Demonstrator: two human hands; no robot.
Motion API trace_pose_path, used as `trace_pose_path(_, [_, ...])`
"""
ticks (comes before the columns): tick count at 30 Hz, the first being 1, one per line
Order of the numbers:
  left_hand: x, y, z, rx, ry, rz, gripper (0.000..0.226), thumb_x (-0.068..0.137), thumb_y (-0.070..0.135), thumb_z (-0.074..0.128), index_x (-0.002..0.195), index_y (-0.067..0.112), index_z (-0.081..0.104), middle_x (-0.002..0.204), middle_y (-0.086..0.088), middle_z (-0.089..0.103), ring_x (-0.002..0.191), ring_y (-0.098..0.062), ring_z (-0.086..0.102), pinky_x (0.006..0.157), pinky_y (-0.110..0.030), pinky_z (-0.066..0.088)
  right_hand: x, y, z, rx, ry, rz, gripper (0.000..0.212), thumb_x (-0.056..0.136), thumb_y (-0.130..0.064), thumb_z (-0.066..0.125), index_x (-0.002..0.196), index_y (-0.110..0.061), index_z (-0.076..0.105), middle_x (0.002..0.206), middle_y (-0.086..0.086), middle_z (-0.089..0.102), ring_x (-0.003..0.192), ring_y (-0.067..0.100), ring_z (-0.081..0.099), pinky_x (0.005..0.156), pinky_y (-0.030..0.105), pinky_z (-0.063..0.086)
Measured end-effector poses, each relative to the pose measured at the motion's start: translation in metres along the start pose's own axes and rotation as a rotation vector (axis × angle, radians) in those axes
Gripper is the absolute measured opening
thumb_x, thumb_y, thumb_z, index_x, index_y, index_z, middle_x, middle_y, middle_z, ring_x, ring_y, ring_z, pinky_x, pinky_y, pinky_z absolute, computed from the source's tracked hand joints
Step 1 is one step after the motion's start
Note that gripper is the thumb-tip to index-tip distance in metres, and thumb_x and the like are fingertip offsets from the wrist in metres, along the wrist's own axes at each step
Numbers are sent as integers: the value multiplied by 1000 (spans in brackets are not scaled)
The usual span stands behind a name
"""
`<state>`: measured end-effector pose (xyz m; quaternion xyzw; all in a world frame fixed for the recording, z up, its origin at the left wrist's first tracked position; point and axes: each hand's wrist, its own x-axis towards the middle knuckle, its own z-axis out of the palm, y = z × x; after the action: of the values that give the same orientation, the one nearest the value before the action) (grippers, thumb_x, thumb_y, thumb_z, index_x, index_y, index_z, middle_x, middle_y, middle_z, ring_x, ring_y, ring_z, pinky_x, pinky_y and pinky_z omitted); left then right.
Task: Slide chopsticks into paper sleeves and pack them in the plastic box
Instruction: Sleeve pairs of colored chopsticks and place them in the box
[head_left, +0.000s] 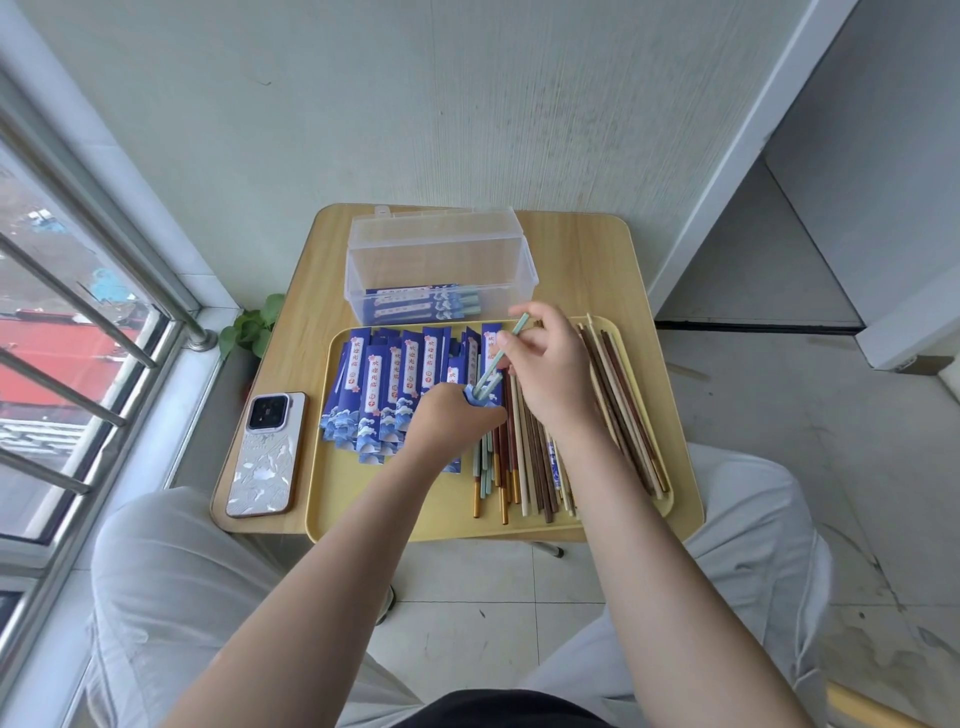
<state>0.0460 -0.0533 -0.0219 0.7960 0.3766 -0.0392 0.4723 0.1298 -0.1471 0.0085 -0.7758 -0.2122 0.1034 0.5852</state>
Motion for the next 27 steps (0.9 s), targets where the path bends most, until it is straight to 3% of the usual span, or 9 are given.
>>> trace_pose_path(3, [3,2,-2,-71,14,-4,27,80,25,71,69,10,52,64,-9,50,59,-23,45,57,-34,39,-2,4,5,-62,-154,31,12,96,-20,62,103,-19,72,86,-5,76,82,10,71,79,41,58])
trace_pose_path(6, [5,2,-5,-53,31,20,26,83,28,69,72,7,59,67,-10,59,57,-23,53,57,-33,45,-7,0,4,-202,-319,57,23,100,-28,59,111,-19,76,101,-8,74,92,3,65,77,18,48])
trace_pose_path(9, [8,0,-7,15,70,54,27,83,29,69,84,3,60,77,-13,68,58,-17,55,53,-28,43,-6,-2,2,-207,-381,74,22,97,-27,64,116,-20,74,107,-4,73,98,7,66,76,13,48])
trace_pose_path(13, [8,4,-15,137,122,108,26,84,28,70,92,14,49,85,-4,61,64,-11,50,53,-25,38,2,-4,4,-112,-358,134,13,93,-13,68,104,-12,75,91,3,74,81,7,69,72,19,56])
trace_pose_path(15, [10,10,-22,174,160,178,42,84,32,73,114,14,50,91,-1,60,71,-12,55,60,-29,43,9,-8,4,25,-351,189,7,93,-5,67,95,-8,73,79,6,71,63,6,68,62,17,54])
trace_pose_path(18, [20,13,-33,188,325,374,81,79,36,79,144,16,35,105,-4,64,95,-25,62,85,-43,50,29,-16,0,123,-201,258,6,94,-6,67,93,-11,70,82,8,72,58,10,69,58,20,56])
trace_pose_path(20, [30,12,-41,202,434,424,92,77,31,78,152,16,27,136,-8,53,125,-29,51,108,-51,38,46,-18,-4,173,-9,279,6,95,-8,66,94,-14,69,84,6,73,61,11,70,61,24,59])
trace_pose_path(24, [52,6,-60,271,485,342,83,89,32,67,156,11,23,158,-8,31,147,-26,27,120,-42,21,87,-15,-2,343,309,270,10,98,-9,61,93,-15,67,82,8,74,68,20,74,69,32,61])
trace_pose_path(27, [70,2,-67,408,467,358,78,93,35,61,156,11,23,163,-8,24,152,-27,15,124,-43,10,114,-13,12,362,340,276,13,100,-9,58,108,-5,67,82,9,73,68,20,74,67,30,61])
